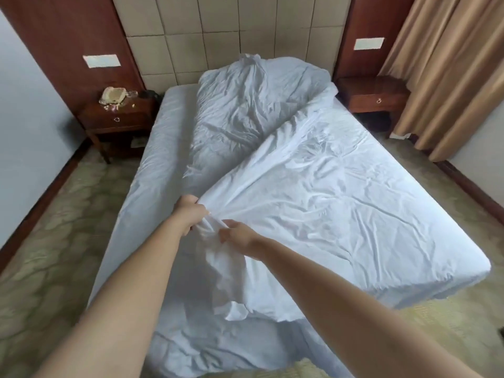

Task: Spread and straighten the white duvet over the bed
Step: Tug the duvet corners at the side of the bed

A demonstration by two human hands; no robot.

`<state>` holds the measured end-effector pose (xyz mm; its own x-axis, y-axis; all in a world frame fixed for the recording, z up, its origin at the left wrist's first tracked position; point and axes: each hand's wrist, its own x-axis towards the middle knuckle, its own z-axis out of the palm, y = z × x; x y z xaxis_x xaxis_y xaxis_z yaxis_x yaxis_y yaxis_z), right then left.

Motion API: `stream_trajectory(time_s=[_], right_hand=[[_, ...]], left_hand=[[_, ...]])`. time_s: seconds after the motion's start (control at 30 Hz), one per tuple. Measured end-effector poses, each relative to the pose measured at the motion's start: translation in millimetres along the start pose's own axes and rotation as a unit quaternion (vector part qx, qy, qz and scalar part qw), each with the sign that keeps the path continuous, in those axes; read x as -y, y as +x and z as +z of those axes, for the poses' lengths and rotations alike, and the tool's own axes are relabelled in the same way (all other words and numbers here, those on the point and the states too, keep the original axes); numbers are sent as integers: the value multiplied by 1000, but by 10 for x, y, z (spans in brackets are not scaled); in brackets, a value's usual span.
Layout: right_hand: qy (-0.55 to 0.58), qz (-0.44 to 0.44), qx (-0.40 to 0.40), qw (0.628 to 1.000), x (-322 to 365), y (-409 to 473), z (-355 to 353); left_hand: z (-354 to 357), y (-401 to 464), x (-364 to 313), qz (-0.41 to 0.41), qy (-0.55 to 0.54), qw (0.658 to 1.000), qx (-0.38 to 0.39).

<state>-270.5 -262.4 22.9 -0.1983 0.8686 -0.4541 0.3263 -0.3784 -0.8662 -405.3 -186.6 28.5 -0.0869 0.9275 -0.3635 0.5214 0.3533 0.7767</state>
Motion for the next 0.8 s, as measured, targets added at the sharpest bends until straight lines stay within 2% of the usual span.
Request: stream_trajectory(time_s=[0.13, 0.27, 0.43, 0.57, 0.67, 0.8], right_hand=[[-65, 45, 95, 992, -80, 390, 794], [-194, 115, 164, 960, -588, 477, 1066], [-236, 167, 124, 949, -1041, 390, 708], [-302, 187, 95, 930, -1194, 325, 541], [-312, 190, 96, 926, -1279, 273, 581], [-289, 182, 67, 937, -1466, 285, 746]], left_hand=[[-577, -14, 800, -73, 0, 997, -2], [-383, -30, 1556, -161, 24, 986, 22], [-6, 216, 1929, -167, 72, 982, 51], [135, 264, 1922, -147, 175, 972, 58], [265, 226, 1918, -151, 191, 966, 90], [415, 174, 2001, -103, 324, 931, 133]])
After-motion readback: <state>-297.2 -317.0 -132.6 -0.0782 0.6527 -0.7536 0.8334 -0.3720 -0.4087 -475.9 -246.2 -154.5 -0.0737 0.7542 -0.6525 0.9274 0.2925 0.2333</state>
